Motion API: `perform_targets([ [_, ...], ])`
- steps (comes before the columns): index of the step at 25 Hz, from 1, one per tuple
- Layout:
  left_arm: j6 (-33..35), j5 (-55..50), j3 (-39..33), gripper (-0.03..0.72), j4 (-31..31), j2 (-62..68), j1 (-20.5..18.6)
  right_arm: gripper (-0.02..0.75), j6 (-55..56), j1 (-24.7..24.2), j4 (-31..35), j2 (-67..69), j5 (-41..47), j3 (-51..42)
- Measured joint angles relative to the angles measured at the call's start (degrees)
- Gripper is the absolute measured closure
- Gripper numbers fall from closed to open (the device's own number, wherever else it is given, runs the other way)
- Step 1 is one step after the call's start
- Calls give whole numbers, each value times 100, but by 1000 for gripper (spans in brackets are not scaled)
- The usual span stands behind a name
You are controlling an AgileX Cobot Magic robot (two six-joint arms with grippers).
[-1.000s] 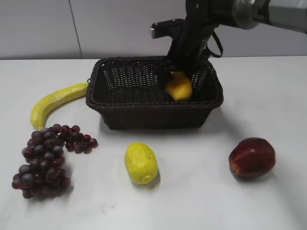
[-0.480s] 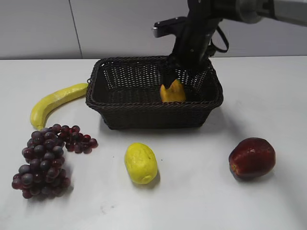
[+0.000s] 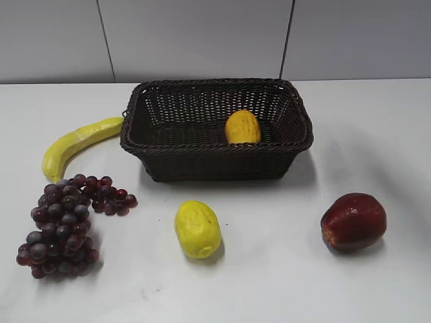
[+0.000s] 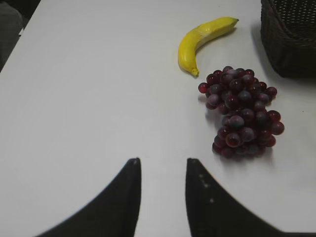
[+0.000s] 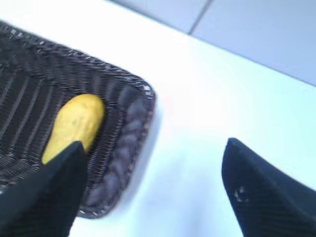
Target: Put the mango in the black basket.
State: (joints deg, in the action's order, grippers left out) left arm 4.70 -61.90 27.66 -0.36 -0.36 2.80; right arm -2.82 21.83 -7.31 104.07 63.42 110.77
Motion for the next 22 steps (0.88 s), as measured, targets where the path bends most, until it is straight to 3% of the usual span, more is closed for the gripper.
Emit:
perform_targets([
  [5,0,0,0,457,0,0,0,91,13,-358,-78,-1340,25,-1254],
  [9,0,0,0,458,0,0,0,98,131,-616,-115,-2453,-43,-2853],
  [17,0,0,0,458,0,0,0,121,399,-633,-39,-4992,-1156,-6155],
  [22,0,0,0,458,0,0,0,128,419,-633,12,-6654,-1420,-7350],
])
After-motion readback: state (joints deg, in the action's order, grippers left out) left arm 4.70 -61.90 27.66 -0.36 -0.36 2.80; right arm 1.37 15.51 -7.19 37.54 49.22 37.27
